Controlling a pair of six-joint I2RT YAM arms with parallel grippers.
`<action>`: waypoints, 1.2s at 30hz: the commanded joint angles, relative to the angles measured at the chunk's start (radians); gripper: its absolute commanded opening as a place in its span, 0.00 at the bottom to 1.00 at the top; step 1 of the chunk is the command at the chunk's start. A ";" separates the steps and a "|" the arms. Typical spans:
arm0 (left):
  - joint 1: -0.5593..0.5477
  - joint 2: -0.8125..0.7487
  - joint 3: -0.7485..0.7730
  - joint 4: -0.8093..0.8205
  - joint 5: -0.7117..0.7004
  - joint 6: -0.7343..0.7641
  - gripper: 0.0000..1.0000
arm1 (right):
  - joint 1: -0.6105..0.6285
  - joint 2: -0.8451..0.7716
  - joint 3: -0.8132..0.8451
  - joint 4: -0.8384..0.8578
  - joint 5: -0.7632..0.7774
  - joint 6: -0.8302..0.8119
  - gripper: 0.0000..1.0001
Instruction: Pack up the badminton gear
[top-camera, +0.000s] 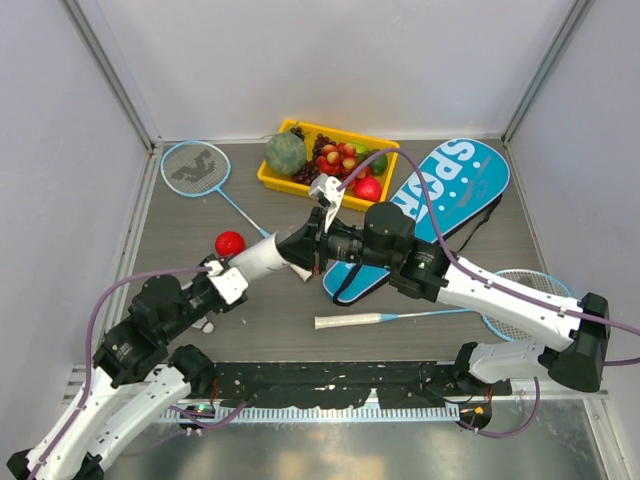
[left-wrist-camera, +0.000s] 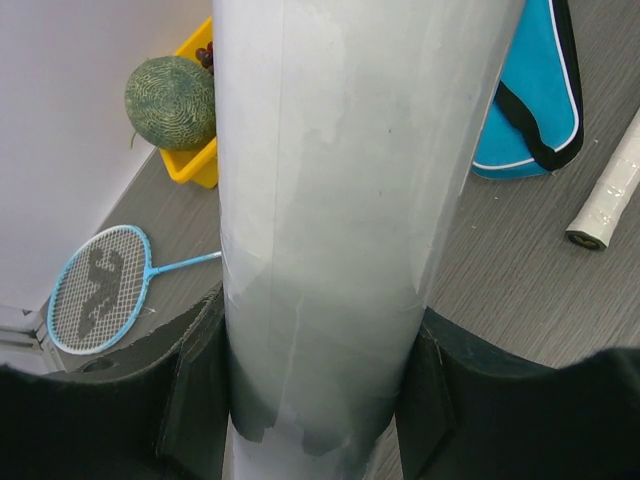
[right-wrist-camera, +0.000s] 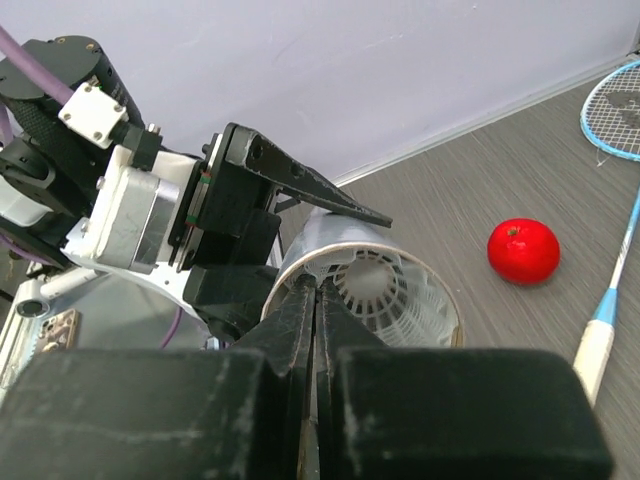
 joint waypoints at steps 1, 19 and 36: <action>0.001 -0.012 0.029 0.082 0.011 0.006 0.38 | 0.013 0.021 -0.004 0.099 -0.042 0.071 0.05; 0.001 -0.017 0.041 0.139 -0.207 0.006 0.37 | 0.012 -0.142 -0.039 0.077 0.056 0.102 0.69; 0.001 -0.087 0.147 0.257 -0.552 0.000 0.38 | 0.013 -0.062 -0.229 0.199 0.292 0.081 0.66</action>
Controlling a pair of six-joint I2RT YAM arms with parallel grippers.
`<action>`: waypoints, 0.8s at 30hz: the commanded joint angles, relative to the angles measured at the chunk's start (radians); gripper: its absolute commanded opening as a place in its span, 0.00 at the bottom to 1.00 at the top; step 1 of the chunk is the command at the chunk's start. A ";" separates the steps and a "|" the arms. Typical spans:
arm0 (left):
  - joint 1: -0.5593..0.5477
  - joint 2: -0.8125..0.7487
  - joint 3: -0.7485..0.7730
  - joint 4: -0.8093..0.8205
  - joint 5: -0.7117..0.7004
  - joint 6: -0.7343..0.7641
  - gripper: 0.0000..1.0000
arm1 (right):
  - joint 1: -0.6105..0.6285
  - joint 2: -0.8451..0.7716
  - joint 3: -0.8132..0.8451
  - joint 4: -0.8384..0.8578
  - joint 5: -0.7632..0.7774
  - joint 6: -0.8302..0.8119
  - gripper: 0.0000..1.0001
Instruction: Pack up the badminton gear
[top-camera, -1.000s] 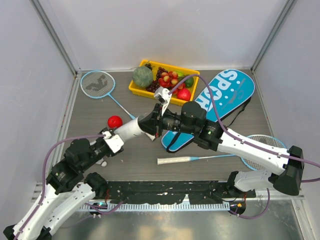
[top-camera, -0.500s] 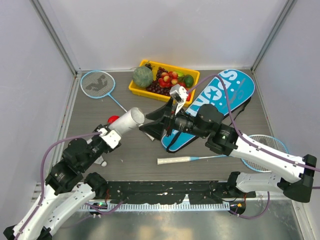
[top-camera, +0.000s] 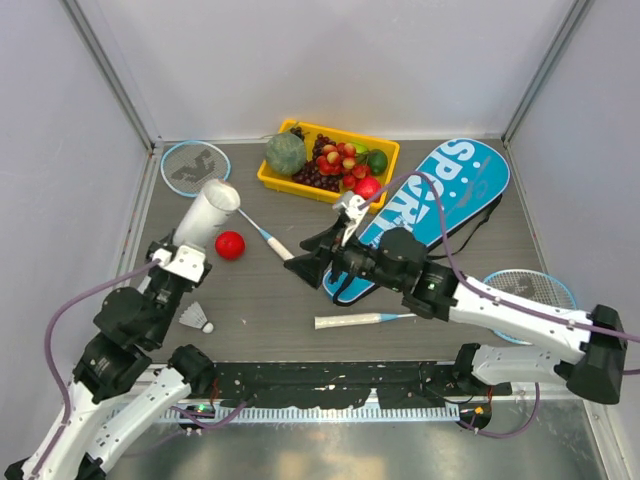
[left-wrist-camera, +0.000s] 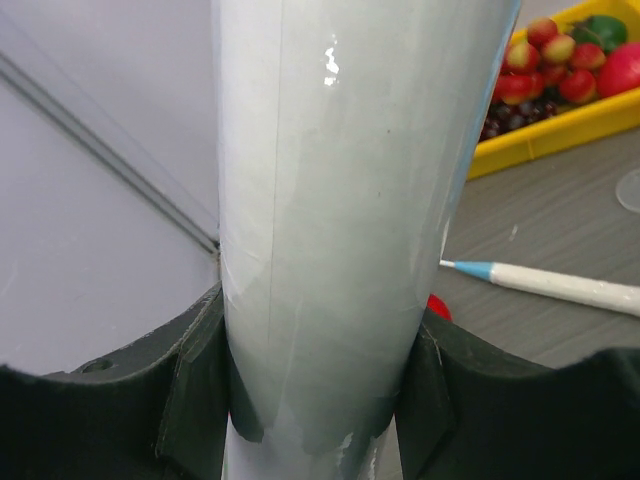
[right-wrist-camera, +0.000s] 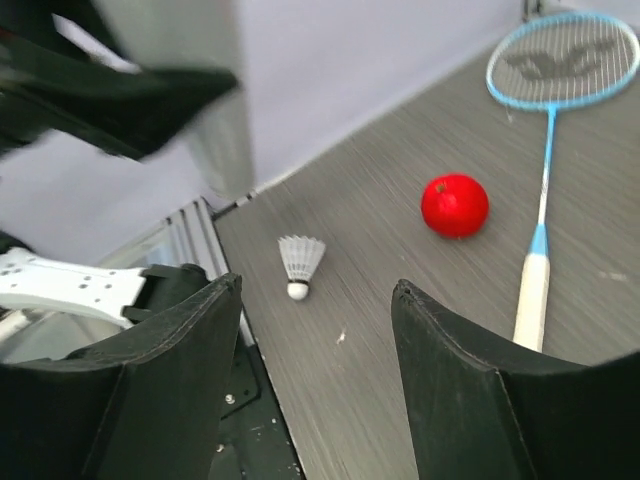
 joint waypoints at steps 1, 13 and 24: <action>0.003 -0.047 0.078 0.112 -0.102 -0.009 0.38 | 0.002 0.137 0.023 0.059 0.083 0.067 0.66; 0.003 -0.100 0.208 0.074 -0.102 -0.057 0.36 | 0.003 0.738 0.469 -0.022 -0.164 0.169 0.74; 0.002 -0.168 0.215 0.106 -0.050 -0.101 0.37 | 0.040 1.088 0.742 -0.080 -0.248 0.127 0.86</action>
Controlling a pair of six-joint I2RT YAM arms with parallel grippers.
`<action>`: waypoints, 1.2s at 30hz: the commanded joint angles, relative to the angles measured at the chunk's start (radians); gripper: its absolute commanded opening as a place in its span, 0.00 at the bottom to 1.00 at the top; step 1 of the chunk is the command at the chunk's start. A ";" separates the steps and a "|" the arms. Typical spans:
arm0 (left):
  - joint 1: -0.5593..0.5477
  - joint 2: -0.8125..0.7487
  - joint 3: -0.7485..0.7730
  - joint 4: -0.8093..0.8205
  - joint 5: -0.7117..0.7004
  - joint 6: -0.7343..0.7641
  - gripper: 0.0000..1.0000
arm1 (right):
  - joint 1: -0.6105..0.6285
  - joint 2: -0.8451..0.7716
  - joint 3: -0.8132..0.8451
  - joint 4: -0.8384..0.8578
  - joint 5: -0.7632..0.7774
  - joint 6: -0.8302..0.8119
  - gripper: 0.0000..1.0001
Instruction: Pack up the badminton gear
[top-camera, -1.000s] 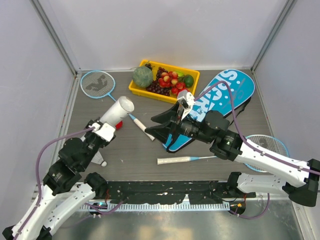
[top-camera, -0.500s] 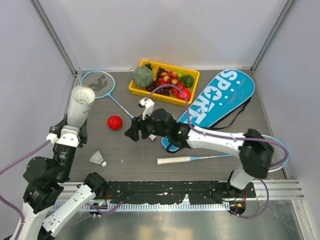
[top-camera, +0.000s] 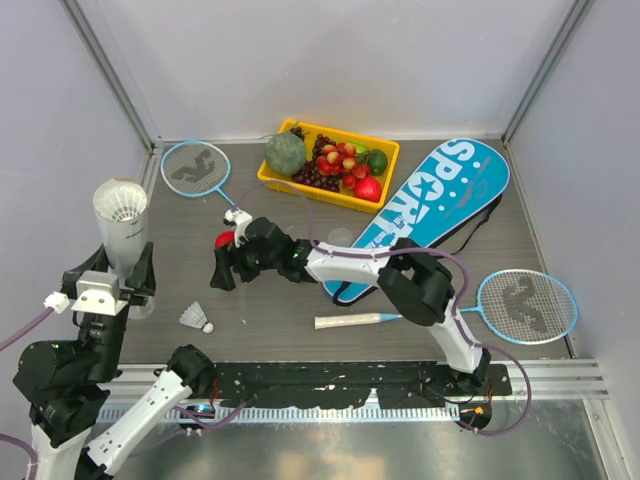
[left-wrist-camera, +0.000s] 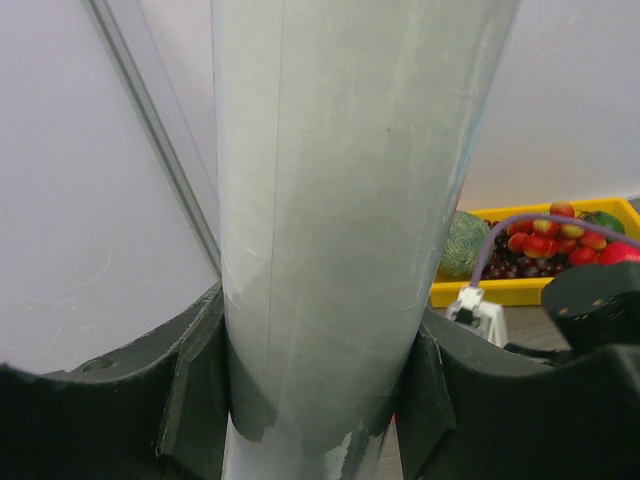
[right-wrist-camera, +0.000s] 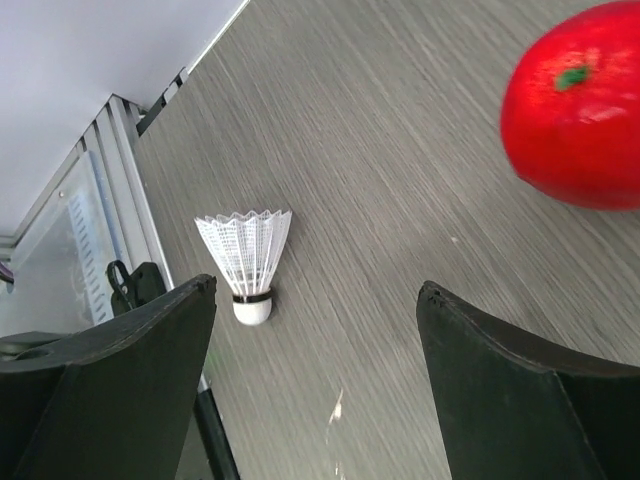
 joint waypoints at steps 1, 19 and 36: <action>0.002 -0.022 0.030 0.082 0.049 -0.046 0.37 | 0.030 0.095 0.148 0.014 -0.117 -0.054 0.86; 0.003 -0.036 0.034 0.031 0.051 -0.064 0.38 | 0.129 0.281 0.312 -0.095 0.071 0.035 0.92; 0.003 -0.065 0.014 0.062 0.040 -0.048 0.39 | 0.221 0.384 0.533 -0.435 0.243 -0.041 0.84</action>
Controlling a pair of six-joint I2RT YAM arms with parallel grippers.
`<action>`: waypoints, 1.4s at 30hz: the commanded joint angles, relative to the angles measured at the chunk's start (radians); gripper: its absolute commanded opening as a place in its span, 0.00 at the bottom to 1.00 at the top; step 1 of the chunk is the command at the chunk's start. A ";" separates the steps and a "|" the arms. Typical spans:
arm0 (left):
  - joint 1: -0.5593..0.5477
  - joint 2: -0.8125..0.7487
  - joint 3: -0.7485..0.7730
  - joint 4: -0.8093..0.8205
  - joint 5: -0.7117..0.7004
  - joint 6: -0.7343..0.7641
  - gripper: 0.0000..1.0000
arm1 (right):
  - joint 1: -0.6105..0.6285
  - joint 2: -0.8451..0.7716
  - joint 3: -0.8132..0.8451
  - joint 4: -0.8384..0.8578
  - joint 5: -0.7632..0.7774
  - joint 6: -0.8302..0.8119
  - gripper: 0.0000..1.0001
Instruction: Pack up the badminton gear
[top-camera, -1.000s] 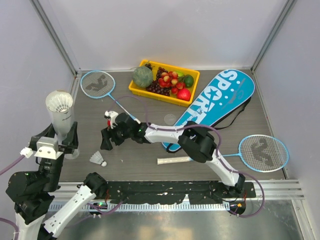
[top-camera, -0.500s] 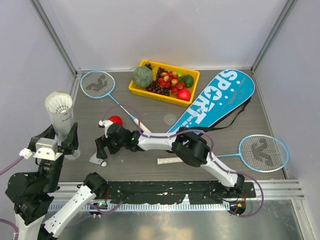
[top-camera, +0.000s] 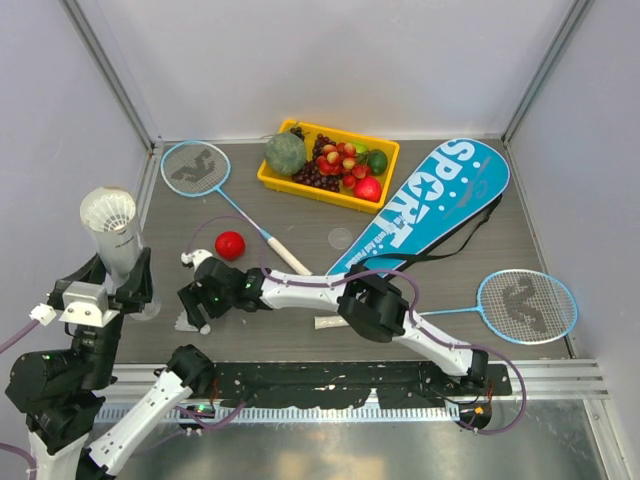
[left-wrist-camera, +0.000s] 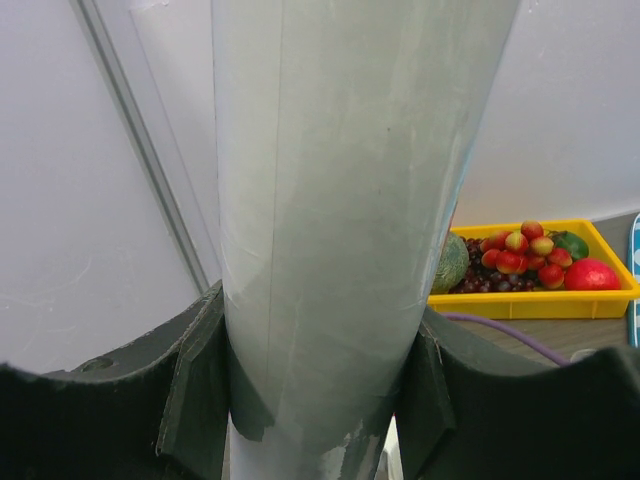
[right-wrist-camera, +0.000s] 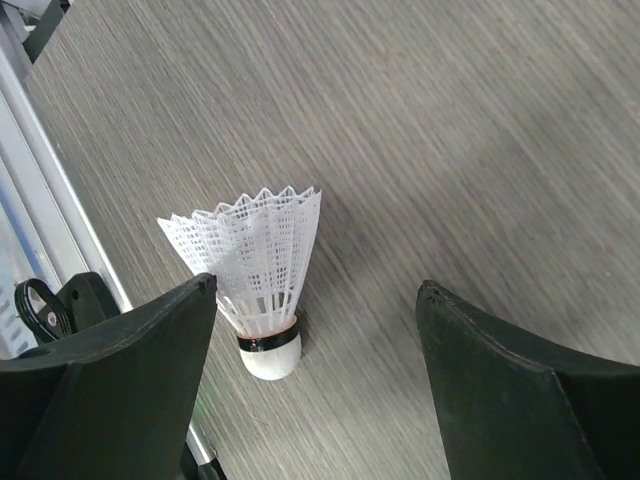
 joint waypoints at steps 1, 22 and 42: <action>0.003 -0.016 0.011 0.075 0.002 0.013 0.39 | 0.033 0.026 0.052 -0.105 0.109 -0.034 0.83; 0.003 0.033 -0.053 0.132 0.011 0.005 0.39 | -0.026 -0.391 -0.508 -0.007 0.398 0.239 0.42; 0.002 0.092 -0.262 0.196 -0.210 -0.019 0.47 | -0.037 -0.672 -0.807 0.056 0.457 0.605 0.64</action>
